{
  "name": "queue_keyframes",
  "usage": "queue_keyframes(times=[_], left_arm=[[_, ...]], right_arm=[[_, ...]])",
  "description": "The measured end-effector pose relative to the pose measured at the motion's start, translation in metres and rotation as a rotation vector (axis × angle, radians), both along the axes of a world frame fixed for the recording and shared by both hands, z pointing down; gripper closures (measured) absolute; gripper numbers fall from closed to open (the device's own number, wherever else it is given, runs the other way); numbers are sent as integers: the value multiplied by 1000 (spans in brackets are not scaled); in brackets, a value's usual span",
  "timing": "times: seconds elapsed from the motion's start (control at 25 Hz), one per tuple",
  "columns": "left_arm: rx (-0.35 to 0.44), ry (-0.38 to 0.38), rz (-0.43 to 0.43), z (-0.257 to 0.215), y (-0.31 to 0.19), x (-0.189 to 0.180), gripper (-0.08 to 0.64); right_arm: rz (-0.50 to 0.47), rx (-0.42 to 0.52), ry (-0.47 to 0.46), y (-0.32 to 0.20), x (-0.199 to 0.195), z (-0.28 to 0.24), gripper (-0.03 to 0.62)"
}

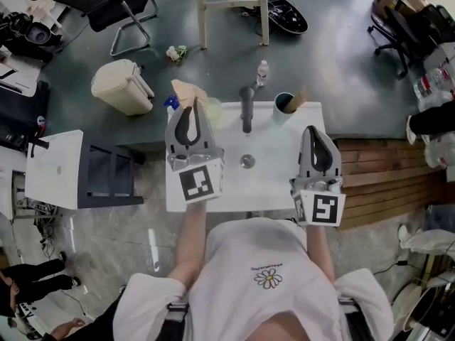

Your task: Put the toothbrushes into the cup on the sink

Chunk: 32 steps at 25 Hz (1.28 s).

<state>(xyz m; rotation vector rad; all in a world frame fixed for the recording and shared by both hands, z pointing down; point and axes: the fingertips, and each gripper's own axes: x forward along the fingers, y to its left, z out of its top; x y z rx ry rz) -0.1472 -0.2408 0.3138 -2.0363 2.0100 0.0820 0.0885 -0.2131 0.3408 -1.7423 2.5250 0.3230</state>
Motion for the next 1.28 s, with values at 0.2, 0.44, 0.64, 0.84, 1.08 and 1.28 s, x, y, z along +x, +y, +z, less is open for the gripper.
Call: queue_keyframes(times=[0.2,0.44,0.64,0.84,1.08,1.28], left_arm=[[-148,59,16,57,-46,-18,525],[-258,46,23,122,-65,-23,524],[-303,48,-9,161,-70,-25,523],[-340,57,-13,183,-75,-25,523],[-419,113,-16,204,-81,-23,523],[-422,134,-13,205,-80,-21,519]], right_arm=[[44,-39,-35,5,18,8,574],[82,-94,-64,12,31,24,574],[80,-108,-48,17,30,27,574],[80,-123,-32,21,28,30,574],[89,-132,-22,22,32,32,574],[99,-133,-24,23,34,32,574]])
